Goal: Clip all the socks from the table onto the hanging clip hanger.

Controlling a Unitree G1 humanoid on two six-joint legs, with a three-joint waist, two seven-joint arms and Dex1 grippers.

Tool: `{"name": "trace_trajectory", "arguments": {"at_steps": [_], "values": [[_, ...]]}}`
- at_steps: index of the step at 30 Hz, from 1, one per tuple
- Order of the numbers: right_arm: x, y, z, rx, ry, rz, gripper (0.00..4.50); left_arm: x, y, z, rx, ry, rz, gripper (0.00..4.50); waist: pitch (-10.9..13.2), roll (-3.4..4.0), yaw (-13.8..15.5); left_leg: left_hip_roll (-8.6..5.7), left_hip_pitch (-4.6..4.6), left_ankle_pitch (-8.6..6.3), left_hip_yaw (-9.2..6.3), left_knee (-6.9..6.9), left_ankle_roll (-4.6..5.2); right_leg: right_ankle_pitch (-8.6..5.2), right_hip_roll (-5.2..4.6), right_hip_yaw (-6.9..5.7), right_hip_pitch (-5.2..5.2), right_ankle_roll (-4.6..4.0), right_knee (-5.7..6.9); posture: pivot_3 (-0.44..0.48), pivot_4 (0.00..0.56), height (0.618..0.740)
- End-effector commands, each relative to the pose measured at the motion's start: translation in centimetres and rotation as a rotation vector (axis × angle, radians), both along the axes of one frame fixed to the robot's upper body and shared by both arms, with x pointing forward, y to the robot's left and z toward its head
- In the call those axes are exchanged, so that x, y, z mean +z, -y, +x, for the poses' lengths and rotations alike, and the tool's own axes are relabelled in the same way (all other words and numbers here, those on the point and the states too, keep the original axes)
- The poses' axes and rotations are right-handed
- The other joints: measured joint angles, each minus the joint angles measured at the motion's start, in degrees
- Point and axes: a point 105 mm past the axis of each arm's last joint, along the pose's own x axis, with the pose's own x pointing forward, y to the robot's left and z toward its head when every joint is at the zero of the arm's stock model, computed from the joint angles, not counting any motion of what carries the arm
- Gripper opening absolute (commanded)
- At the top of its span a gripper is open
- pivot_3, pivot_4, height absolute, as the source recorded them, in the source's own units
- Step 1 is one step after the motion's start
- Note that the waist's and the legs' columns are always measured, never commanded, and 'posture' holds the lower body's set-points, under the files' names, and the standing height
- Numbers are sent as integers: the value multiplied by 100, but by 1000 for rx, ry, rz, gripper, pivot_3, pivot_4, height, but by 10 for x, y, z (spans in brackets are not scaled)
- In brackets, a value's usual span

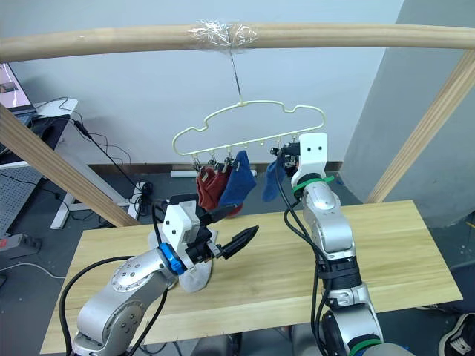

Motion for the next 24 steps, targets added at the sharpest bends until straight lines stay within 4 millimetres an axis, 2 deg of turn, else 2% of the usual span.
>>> {"name": "trace_trajectory", "arguments": {"at_steps": [1, 24], "values": [[21, -5, -4, 17, 80, 8, 2188, 4, 1, -2, -14, 24, -9, 4500, 0, 0, 0, 0, 0, 0, 0, 0, 0, 0, 0, 0, 0, 0, 0, -27, 169, 740], [29, -20, -8, 64, 96, 40, 2188, 3, 3, -5, -23, 25, -10, 4500, -1, 0, 2, 0, 0, 0, 0, 0, 0, 0, 0, 0, -1, 0, 1, -23, 159, 740]]}}
